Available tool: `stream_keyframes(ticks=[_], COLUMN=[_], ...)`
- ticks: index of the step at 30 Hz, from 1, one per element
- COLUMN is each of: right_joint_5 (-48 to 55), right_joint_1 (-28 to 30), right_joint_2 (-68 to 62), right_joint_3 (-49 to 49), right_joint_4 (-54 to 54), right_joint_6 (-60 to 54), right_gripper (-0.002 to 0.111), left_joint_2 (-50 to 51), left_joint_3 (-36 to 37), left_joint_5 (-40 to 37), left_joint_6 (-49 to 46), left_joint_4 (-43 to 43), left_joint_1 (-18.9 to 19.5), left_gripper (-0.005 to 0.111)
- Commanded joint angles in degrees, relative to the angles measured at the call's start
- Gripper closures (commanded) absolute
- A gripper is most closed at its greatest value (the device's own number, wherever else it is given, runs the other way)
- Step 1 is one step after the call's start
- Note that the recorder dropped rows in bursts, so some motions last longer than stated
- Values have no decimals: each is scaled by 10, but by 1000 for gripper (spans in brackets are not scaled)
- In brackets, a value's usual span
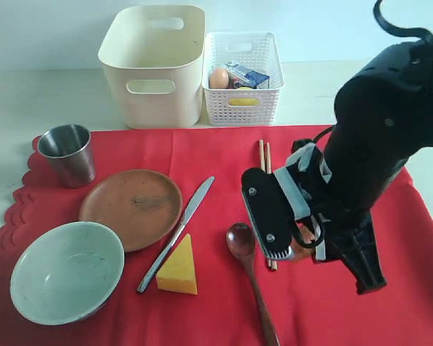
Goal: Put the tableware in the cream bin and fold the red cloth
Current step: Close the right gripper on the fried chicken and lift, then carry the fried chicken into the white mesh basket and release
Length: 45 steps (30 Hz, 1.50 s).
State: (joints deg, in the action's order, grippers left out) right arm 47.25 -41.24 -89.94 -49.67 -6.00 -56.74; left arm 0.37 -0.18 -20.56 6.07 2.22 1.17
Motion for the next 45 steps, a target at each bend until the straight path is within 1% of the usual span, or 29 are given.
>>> stream_keyframes(ticks=[1,6,11,12,16,21,27,34,40,45], right_joint_5=[-69,-162,-315,-351,-440,-508,-514,-500,-468,-443], right_joint_1=[-1,1,34,50,101,157,184,208,212,212], right_joint_2=[32,38,38,38,37,6,-83,-233,-359,-438], right_joint_3=[1,1,-6,-15,-59,-127,-222,-359,-475,-543], right_joint_4=[-55,-165,-272,-279,-274,-269,-269,-254,-254,-254], right_joint_6=[56,149,289,327,422,546,594,598,600,598], right_gripper=[101,101,101,101,101,101,101,101,101,101], left_joint_2=[-4,-4,-4,-4,-4,-4,-4,-4,-4,-4], left_joint_3=[2,2,2,2,2,2,2,2,2,2], left_joint_5=[4,4,4,4,4,4,4,4,4,4], left_joint_6=[1,1,1,1,1,1,1,1,1,1], left_joint_4=[2,2,2,2,2,2,2,2,2,2], left_joint_1=[0,0,0,0,0,0,0,0,0,0], left_gripper=[107,107,107,107,107,107,107,107,107,107])
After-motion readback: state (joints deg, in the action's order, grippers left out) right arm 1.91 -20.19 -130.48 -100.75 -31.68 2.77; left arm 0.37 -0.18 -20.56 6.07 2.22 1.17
